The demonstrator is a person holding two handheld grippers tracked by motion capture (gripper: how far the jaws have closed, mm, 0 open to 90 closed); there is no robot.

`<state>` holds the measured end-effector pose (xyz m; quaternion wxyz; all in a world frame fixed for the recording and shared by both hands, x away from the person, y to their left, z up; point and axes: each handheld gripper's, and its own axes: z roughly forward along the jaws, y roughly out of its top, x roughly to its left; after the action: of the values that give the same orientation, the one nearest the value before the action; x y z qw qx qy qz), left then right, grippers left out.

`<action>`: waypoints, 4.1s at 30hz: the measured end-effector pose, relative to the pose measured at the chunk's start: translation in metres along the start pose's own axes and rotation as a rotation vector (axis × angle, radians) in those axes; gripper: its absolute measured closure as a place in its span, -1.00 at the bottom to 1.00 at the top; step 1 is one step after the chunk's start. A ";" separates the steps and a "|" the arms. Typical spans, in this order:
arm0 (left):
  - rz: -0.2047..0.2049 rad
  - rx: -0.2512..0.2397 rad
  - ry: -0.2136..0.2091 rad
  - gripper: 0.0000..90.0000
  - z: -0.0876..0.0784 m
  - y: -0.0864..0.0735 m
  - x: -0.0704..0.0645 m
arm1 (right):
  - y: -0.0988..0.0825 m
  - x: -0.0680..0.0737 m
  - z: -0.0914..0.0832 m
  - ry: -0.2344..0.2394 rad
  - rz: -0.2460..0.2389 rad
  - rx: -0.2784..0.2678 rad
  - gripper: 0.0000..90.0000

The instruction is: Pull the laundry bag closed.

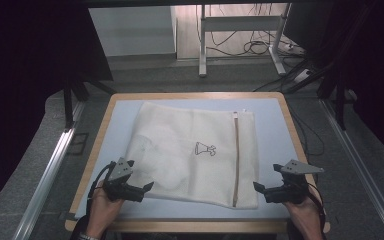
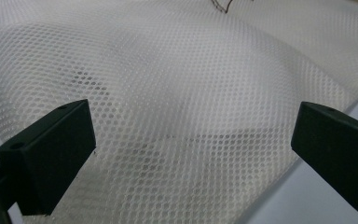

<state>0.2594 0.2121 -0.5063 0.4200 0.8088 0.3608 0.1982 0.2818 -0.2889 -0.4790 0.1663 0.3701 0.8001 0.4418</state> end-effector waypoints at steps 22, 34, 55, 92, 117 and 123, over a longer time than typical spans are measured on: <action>-0.050 -0.034 -0.062 -1.00 0.002 0.000 0.001 | 0.000 0.000 0.003 -0.004 -0.009 -0.008 -1.00; -0.026 -0.062 -0.075 -1.00 0.001 0.003 -0.004 | 0.002 0.004 0.004 0.003 -0.019 0.003 -1.00; 0.041 -0.025 -0.059 -1.00 0.005 0.004 -0.010 | 0.003 0.020 0.013 0.058 -0.059 0.049 -1.00; 0.111 0.048 -0.047 -1.00 0.013 0.004 -0.017 | 0.003 0.053 0.025 0.053 -0.237 0.245 -0.55; 0.148 0.080 -0.041 -1.00 0.016 0.005 -0.021 | 0.002 0.057 0.045 0.257 -0.247 0.299 0.46; 0.154 0.087 -0.043 -1.00 0.017 0.005 -0.022 | 0.002 0.060 0.046 0.265 -0.280 0.307 0.60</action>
<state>0.2577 0.1845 -0.5128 0.3755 0.8558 0.2968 0.1963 0.2701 -0.2169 -0.4993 0.0611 0.2153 0.9162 0.3324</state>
